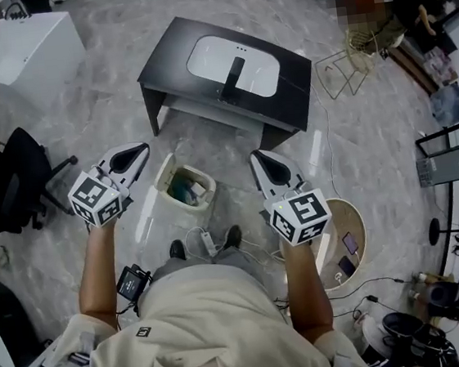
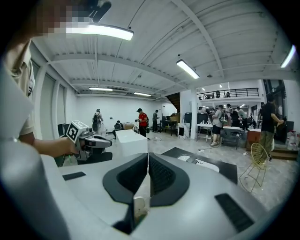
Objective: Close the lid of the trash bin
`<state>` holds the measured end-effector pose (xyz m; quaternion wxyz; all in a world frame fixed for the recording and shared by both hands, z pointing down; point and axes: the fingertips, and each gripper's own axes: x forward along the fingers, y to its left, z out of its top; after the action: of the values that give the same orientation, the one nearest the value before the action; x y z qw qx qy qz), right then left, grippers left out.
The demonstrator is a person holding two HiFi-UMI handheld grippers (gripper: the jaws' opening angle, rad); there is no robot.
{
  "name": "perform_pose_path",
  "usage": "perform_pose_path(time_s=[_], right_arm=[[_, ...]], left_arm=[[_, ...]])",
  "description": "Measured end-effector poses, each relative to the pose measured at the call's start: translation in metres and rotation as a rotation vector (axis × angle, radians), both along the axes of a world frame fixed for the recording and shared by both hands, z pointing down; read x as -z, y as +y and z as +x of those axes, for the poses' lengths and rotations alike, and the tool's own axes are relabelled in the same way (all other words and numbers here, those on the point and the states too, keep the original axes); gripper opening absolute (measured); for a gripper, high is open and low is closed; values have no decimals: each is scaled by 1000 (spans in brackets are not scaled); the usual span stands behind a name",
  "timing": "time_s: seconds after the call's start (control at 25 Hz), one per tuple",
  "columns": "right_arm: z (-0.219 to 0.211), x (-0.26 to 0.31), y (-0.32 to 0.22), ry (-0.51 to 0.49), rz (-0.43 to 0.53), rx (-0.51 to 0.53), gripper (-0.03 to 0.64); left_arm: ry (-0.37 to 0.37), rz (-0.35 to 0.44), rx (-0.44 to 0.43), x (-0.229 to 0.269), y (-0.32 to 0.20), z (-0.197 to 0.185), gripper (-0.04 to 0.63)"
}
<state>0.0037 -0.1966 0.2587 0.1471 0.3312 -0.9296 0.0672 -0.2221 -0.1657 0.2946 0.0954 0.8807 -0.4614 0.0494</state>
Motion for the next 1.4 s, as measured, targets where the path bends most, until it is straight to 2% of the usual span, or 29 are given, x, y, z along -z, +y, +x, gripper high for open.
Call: perform_pose_path(time_s=[0.4, 0.68, 1.0, 1.4], right_arm=[[44, -50, -53, 13, -88, 22, 26], [58, -100, -75, 36, -155, 24, 26], [63, -165, -86, 69, -224, 23, 26], [66, -239, -79, 91, -297, 16, 26]], left_arm=[[-34, -124, 93, -63, -42, 11, 15], [-49, -244, 115, -135, -58, 12, 15], [-36, -363, 153, -227, -63, 6, 17], [-31, -443, 184, -315, -60, -5, 17]])
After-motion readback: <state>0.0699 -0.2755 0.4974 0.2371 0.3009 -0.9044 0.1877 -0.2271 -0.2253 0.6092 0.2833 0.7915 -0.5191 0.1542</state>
